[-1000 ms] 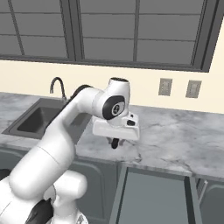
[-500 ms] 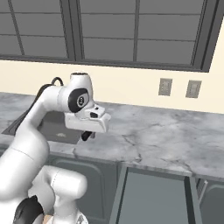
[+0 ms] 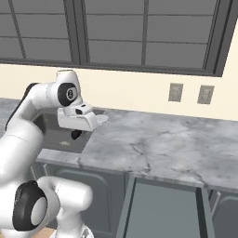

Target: Take the pizza cutter from the drawer on the right and place it on the dining counter for cutting.

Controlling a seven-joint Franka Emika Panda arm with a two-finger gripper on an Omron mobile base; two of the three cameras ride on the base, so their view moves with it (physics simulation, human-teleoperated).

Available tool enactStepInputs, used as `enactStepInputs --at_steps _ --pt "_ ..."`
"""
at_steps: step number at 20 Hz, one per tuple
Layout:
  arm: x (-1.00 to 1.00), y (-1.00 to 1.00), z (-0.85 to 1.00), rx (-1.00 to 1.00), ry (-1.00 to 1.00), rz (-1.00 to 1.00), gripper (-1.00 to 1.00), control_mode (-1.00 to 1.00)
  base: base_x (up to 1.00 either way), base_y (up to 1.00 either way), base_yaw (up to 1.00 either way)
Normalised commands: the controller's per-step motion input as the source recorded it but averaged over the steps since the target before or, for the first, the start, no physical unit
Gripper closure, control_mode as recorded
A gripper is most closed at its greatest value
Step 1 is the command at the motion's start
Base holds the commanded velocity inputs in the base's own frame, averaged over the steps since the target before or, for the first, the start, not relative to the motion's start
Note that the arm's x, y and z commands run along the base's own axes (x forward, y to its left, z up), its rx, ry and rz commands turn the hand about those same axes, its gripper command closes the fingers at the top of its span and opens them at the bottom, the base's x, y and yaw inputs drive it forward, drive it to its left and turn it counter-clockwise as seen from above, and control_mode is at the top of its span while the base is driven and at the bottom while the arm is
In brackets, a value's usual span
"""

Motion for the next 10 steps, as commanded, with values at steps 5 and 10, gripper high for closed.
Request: enactStepInputs --at_steps 5,10 --pt "0.33 -0.18 -0.01 0.1 0.05 0.0 1.0 -1.0 0.0 0.0 0.0" --pt "0.06 -0.07 -0.06 0.07 -0.02 0.0 1.0 -1.0 0.0 0.0 0.0"
